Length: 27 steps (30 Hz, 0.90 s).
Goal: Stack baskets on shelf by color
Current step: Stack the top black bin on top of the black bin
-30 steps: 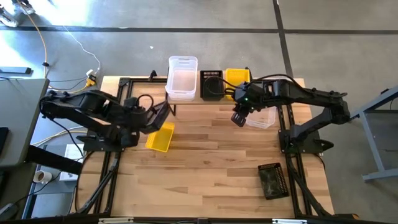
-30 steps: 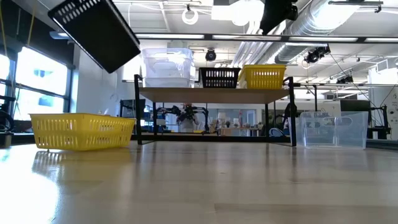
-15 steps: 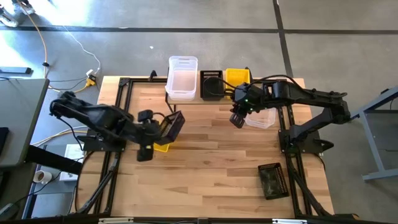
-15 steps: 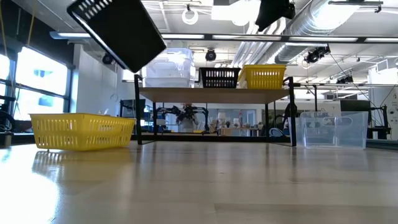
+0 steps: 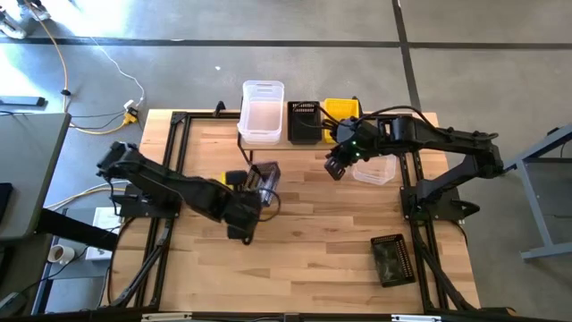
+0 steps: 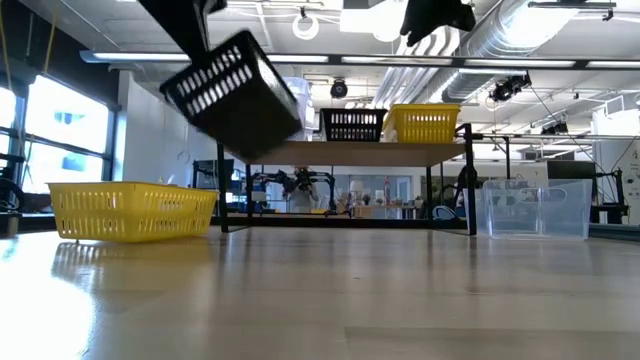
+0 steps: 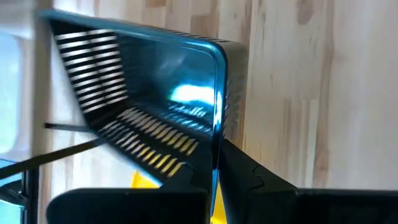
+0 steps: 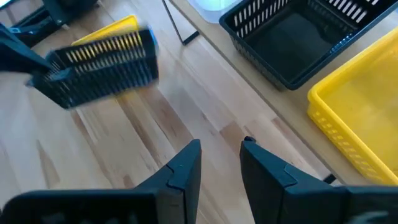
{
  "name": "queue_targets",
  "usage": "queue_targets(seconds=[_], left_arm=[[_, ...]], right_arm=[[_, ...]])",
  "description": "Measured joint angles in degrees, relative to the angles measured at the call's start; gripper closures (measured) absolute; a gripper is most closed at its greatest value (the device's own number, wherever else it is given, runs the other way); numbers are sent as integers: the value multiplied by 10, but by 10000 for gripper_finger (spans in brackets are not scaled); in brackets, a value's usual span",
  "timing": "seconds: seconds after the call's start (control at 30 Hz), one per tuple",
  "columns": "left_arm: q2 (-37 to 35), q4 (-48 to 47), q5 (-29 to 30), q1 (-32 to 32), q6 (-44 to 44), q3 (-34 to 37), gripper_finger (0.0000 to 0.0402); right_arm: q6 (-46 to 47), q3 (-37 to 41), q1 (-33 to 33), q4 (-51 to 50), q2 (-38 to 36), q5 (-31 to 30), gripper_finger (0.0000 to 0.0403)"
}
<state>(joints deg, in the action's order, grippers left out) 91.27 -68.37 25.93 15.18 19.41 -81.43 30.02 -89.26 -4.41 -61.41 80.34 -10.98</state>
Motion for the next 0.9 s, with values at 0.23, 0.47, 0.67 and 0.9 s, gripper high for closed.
queue_targets(seconds=[0.23,0.47,0.67,0.9], left_arm=[[73,11,-2,-3,-1,-12,401],[115,29,-9,-3,-1,-30,401],[136,42,-20,-9,-1,-30,401],[162,53,-30,-16,-6,-30,401]], right_arm=[[0,0,-1,4,0,-28,304],[-2,0,-1,8,0,-29,304],[-2,0,-1,9,0,-25,304],[-3,0,-1,11,0,-24,304]])
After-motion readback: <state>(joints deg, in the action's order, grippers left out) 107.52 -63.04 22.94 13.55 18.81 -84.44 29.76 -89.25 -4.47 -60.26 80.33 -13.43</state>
